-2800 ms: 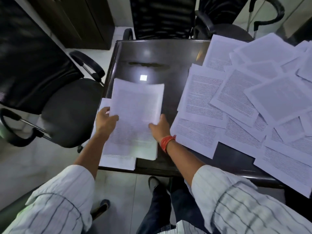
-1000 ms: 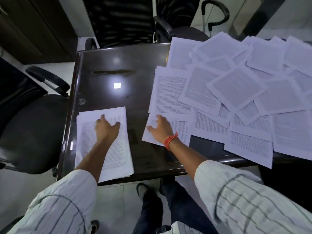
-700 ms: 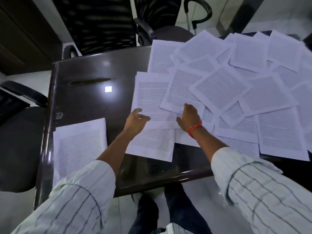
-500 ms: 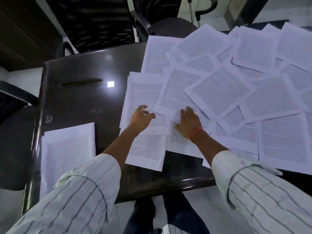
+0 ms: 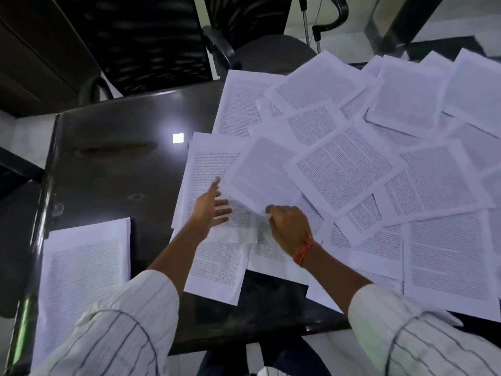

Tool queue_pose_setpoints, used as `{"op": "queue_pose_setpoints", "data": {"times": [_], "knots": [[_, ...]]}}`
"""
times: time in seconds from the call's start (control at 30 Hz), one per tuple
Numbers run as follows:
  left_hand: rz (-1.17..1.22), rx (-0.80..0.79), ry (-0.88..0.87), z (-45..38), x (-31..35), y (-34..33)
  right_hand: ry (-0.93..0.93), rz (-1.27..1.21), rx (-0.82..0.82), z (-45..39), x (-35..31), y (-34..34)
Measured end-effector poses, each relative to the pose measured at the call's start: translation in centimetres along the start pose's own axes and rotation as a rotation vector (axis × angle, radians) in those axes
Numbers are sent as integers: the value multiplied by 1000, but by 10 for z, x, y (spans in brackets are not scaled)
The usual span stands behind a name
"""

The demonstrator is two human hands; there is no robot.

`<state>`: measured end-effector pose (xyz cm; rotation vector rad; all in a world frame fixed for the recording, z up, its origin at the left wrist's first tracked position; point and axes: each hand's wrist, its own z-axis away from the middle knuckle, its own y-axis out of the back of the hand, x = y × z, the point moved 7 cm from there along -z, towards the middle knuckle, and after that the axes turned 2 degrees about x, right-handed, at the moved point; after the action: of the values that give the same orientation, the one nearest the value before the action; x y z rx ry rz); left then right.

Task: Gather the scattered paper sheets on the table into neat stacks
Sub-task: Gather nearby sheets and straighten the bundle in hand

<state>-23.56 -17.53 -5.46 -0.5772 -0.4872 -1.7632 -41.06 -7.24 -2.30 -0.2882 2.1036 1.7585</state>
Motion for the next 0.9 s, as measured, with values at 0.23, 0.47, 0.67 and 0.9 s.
{"op": "queue_pose_setpoints", "data": {"times": [0.23,0.47,0.67,0.9], "knots": [[26,-27,22,-9,-2,13,473,-210,-108,24,-25,1],[77,180,-2,-19,-1,36,-496,135,-104,-47,116,12],[64,222,-23,-23,8,43,-450,447,-262,-46,127,-10],[-64,119,34,-20,7,35,-306,142,-103,-59,60,9]]}}
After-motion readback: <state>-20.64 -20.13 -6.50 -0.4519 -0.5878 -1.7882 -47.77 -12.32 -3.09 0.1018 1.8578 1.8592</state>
